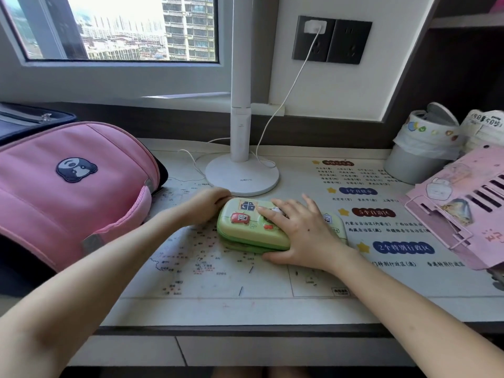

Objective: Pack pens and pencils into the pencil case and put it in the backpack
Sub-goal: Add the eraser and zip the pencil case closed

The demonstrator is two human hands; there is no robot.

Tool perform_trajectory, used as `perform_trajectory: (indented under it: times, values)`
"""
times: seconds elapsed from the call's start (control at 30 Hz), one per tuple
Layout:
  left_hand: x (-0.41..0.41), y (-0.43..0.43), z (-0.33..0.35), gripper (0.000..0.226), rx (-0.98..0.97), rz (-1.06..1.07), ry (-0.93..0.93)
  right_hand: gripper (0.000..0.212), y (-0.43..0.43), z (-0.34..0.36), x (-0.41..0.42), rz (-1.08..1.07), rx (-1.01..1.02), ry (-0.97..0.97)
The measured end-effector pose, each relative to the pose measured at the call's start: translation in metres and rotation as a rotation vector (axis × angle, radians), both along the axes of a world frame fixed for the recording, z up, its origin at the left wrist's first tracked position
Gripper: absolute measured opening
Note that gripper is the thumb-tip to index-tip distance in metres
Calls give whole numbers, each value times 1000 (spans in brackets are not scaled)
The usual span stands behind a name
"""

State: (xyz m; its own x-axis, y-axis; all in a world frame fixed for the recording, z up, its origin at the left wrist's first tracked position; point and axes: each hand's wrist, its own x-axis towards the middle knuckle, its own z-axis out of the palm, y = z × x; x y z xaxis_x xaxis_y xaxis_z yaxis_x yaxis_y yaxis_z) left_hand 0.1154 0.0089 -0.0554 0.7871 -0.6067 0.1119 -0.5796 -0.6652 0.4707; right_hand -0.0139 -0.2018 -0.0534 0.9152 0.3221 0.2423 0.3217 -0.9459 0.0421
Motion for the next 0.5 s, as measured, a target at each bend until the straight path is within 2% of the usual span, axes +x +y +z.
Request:
perform_trajectory:
  times: [0.1, 0.27, 0.37, 0.43, 0.5]
  values:
    - [-14, 27, -4, 13, 132, -55, -245, 90, 0, 0, 0, 2, -4, 2]
    - [-89, 48, -10, 21, 221, -20, -451, 89, 1, 1, -2, 15, -18, 10]
    - [-130, 26, -12, 9, 155, 213, -307, 87, 4, 2, -5, 9, -22, 16]
    - [-151, -1, -13, 25, 100, 339, -211, 88, 5, 1, -6, -6, -20, 7]
    - [-166, -30, -15, 27, -8, 354, -138, 88, 7, 1, -7, -7, -13, -3]
